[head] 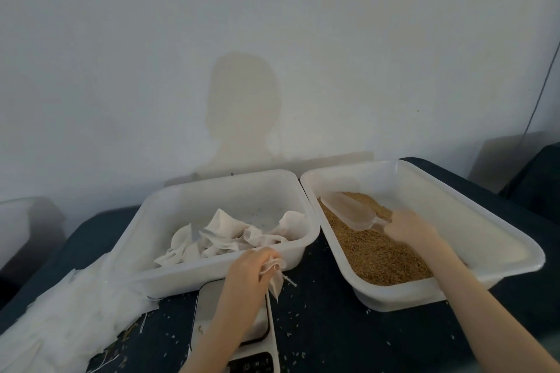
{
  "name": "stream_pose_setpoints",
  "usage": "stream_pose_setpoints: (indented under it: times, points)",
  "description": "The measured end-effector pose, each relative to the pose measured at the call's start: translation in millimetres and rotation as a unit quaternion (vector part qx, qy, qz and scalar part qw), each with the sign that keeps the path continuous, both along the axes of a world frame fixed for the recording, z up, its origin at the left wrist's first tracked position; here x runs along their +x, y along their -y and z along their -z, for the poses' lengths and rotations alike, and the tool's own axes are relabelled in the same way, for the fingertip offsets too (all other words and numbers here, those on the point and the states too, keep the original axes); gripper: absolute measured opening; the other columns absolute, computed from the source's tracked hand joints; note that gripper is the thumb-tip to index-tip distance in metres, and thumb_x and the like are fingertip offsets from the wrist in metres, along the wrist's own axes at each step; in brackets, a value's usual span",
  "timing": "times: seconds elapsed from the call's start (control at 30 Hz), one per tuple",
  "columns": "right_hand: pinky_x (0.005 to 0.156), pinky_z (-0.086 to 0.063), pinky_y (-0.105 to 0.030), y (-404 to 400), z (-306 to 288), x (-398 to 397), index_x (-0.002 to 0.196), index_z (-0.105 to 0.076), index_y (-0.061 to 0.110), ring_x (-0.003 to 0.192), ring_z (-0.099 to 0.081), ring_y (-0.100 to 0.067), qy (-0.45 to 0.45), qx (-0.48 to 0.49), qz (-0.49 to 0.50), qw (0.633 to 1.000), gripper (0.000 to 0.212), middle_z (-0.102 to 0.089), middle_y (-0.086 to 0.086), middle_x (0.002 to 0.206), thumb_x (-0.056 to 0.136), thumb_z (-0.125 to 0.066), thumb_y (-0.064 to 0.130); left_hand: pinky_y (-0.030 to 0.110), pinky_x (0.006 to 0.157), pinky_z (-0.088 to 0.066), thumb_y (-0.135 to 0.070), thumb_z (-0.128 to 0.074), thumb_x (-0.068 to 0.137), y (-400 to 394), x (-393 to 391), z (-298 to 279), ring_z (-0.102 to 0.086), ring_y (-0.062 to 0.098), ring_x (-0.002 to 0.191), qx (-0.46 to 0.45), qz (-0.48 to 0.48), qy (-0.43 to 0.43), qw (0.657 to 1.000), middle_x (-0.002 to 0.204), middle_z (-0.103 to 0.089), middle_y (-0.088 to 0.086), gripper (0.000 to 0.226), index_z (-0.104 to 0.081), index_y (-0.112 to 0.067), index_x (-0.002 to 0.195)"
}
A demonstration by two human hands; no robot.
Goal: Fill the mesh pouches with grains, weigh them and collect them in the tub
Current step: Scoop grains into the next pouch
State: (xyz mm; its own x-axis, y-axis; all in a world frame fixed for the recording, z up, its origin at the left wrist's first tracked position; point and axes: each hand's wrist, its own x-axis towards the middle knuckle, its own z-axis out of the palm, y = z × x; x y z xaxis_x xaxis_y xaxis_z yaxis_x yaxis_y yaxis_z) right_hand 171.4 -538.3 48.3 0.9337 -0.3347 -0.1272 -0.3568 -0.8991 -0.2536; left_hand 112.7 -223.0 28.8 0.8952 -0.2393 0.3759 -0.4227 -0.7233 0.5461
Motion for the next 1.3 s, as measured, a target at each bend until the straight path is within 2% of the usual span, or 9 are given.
stream_pose_setpoints:
  times: [0.17, 0.27, 0.33, 0.53, 0.7, 0.87, 0.97, 1.07, 1.3]
  points:
    - [0.074, -0.051, -0.027, -12.2, -3.2, -5.2, 0.080, -0.056, 0.010, 0.073, -0.059, -0.016, -0.066, -0.030, -0.032, 0.997, 0.039, -0.061, -0.002, 0.083, 0.099, -0.043, 0.042, 0.003, 0.088, -0.026, -0.002, -0.055, 0.089, -32.7, -0.8, 9.6, -0.051, 0.004, 0.103, 0.140, 0.036, 0.001, 0.989, 0.098, -0.057, -0.014, 0.020, -0.067, -0.017, 0.094]
    - [0.066, -0.047, -0.022, -22.5, -8.6, -7.0, 0.082, -0.057, 0.010, 0.073, -0.056, -0.013, -0.125, -0.066, -0.071, 0.987, 0.024, -0.059, -0.002, 0.083, 0.095, -0.049, 0.028, 0.004, 0.080, -0.032, 0.003, -0.062, 0.074, -53.3, -0.5, 22.9, -0.050, -0.001, 0.093, 0.125, 0.024, 0.045, 0.991, 0.091, -0.066, -0.007, 0.019, -0.070, -0.014, 0.081]
    - [0.060, -0.043, -0.021, -30.4, -10.2, -7.0, 0.079, -0.054, 0.011, 0.065, -0.051, -0.012, -0.149, -0.083, -0.096, 0.981, 0.013, -0.055, 0.001, 0.076, 0.090, -0.054, 0.020, 0.010, 0.085, -0.034, -0.001, -0.053, 0.089, -61.4, -3.8, 31.5, -0.050, 0.006, 0.106, 0.105, -0.006, 0.002, 0.994, 0.109, -0.062, -0.003, 0.023, -0.070, -0.012, 0.100]
    - [0.068, -0.042, -0.026, -54.1, -16.2, -11.0, 0.066, -0.045, 0.020, 0.063, -0.049, -0.012, -0.134, -0.126, -0.122, 0.975, 0.043, -0.050, 0.006, 0.069, 0.092, -0.045, 0.054, 0.015, 0.097, -0.036, -0.025, -0.054, 0.092, -72.9, -3.8, 38.1, -0.044, -0.005, 0.113, 0.119, -0.001, -0.048, 0.992, 0.118, -0.052, -0.026, 0.021, -0.060, -0.042, 0.103]
    - [0.059, -0.044, -0.026, -91.1, -29.2, -25.9, 0.071, -0.051, 0.017, 0.068, -0.057, -0.015, 0.069, -0.122, -0.104, 0.985, 0.036, -0.058, 0.004, 0.074, 0.095, -0.040, 0.041, 0.016, 0.090, -0.041, -0.039, -0.061, 0.087, -93.8, -11.2, 36.8, -0.052, -0.009, 0.103, -0.013, 0.017, -0.088, 0.996, 0.105, -0.060, -0.031, 0.014, -0.059, -0.050, 0.096]
    - [0.047, -0.038, -0.018, -159.0, -10.4, -53.4, 0.073, -0.051, 0.030, 0.055, -0.048, -0.001, 0.295, -0.032, -0.146, 0.944, 0.022, -0.051, 0.012, 0.063, 0.094, -0.046, 0.036, 0.021, 0.083, -0.046, -0.014, -0.055, 0.092, -116.7, -14.2, 47.2, -0.062, 0.005, 0.097, -0.300, 0.000, -0.103, 0.948, 0.100, -0.070, -0.007, 0.021, -0.072, -0.027, 0.091]
    - [0.046, -0.046, -0.018, -182.0, 26.0, -64.1, 0.068, -0.054, 0.027, 0.049, -0.052, -0.003, 0.292, -0.007, -0.187, 0.938, 0.027, -0.054, 0.009, 0.057, 0.093, -0.050, 0.037, 0.026, 0.080, -0.046, -0.015, -0.050, 0.095, -120.4, -11.3, 56.4, -0.064, 0.008, 0.089, -0.380, -0.083, -0.099, 0.916, 0.092, -0.071, -0.003, 0.026, -0.071, -0.024, 0.084]
    - [0.041, -0.035, -0.016, -188.1, 57.8, -62.5, 0.058, -0.041, 0.029, 0.043, -0.047, -0.005, 0.275, 0.044, -0.187, 0.942, 0.037, -0.047, 0.008, 0.050, 0.092, -0.054, 0.034, 0.027, 0.073, -0.044, -0.011, -0.046, 0.096, -122.8, -6.2, 66.3, -0.062, 0.014, 0.083, -0.407, -0.162, -0.099, 0.893, 0.083, -0.069, -0.005, 0.027, -0.067, -0.017, 0.080]
    - [0.044, -0.035, -0.017, -187.5, 93.7, -52.3, 0.065, -0.053, 0.026, 0.050, -0.053, -0.005, 0.233, 0.123, -0.146, 0.954, 0.029, -0.054, 0.007, 0.056, 0.093, -0.055, 0.033, 0.025, 0.071, -0.045, -0.012, -0.051, 0.094, -126.7, -4.0, 78.1, -0.061, 0.013, 0.077, -0.362, -0.226, -0.108, 0.898, 0.075, -0.067, -0.001, 0.024, -0.067, -0.021, 0.079]
